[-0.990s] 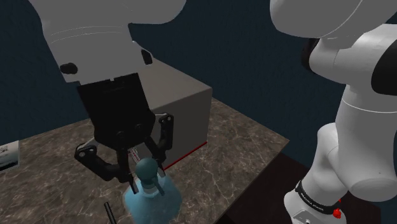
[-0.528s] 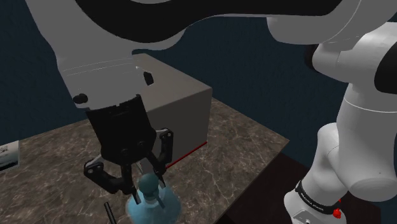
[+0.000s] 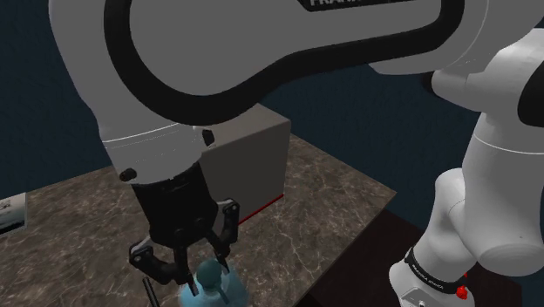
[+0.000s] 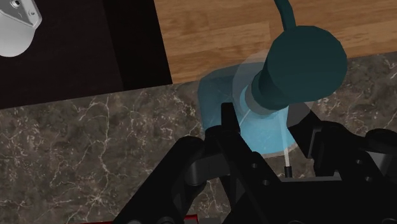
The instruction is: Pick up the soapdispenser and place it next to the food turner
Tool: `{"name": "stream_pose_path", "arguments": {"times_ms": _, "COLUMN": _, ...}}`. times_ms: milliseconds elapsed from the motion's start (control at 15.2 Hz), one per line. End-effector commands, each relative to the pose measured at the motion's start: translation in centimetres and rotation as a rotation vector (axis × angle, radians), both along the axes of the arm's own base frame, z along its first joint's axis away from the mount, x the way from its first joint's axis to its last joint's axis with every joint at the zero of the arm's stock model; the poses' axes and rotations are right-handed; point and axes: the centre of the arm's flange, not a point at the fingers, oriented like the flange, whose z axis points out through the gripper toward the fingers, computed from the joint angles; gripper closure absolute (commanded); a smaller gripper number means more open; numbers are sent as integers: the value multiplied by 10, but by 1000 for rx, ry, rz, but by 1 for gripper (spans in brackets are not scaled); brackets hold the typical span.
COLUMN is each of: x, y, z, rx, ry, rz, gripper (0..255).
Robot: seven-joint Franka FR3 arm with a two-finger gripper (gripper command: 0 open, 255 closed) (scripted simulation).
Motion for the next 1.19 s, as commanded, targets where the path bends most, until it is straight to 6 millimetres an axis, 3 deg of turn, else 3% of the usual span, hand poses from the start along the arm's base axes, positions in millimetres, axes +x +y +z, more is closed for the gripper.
{"name": "stream_pose_path", "arguments": {"times_ms": 0, "x": 0, "y": 0, "z": -11, "rx": 1, "ry": -1, "rz": 0, "gripper": 255}}
{"name": "stream_pose_path", "arguments": {"times_ms": 1122, "x": 0, "y": 0, "z": -101, "rx": 1, "ry": -1, "rz": 0, "gripper": 255}}
